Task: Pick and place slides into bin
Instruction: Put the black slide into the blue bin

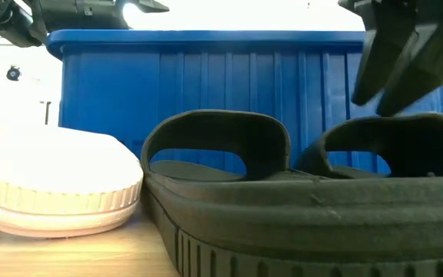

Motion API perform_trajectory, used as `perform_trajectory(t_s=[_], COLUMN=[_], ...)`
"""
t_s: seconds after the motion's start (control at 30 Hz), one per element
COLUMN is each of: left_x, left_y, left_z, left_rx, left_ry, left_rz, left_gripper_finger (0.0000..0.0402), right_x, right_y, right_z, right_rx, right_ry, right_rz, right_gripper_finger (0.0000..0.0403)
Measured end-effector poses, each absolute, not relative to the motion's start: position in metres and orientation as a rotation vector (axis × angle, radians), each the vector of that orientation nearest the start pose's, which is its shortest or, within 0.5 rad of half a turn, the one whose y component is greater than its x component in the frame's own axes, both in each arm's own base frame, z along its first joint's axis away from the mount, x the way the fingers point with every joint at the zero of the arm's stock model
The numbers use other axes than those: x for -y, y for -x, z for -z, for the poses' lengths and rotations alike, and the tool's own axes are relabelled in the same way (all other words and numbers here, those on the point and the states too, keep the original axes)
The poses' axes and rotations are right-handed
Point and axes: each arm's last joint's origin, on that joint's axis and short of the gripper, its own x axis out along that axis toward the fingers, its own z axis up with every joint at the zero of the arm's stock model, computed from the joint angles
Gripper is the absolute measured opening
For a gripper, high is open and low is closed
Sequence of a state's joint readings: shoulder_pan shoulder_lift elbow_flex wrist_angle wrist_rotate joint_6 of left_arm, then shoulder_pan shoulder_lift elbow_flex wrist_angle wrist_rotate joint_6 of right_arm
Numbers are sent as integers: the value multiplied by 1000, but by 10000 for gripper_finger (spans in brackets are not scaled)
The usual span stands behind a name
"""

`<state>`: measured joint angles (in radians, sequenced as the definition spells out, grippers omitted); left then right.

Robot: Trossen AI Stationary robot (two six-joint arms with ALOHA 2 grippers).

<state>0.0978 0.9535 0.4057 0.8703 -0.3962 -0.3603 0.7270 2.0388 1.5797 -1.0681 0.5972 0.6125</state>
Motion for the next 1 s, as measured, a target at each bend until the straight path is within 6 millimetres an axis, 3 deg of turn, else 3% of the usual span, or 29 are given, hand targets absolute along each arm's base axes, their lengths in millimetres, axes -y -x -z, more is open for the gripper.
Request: perform_trajectory(t_s=[0.53, 1.0], left_x=[-30, -30], left_y=[-197, -197], left_z=[-267, -266], left_rx=[349, 337], left_ry=[390, 389], left_rz=[-439, -442], left_gripper_finger=[246, 246], right_x=[-263, -255], right_y=[-288, -283], right_z=[-187, -168], right_rx=[-1111, -1075], right_ry=[434, 487], right_rz=[195, 256], right_gripper_finger=[150, 150])
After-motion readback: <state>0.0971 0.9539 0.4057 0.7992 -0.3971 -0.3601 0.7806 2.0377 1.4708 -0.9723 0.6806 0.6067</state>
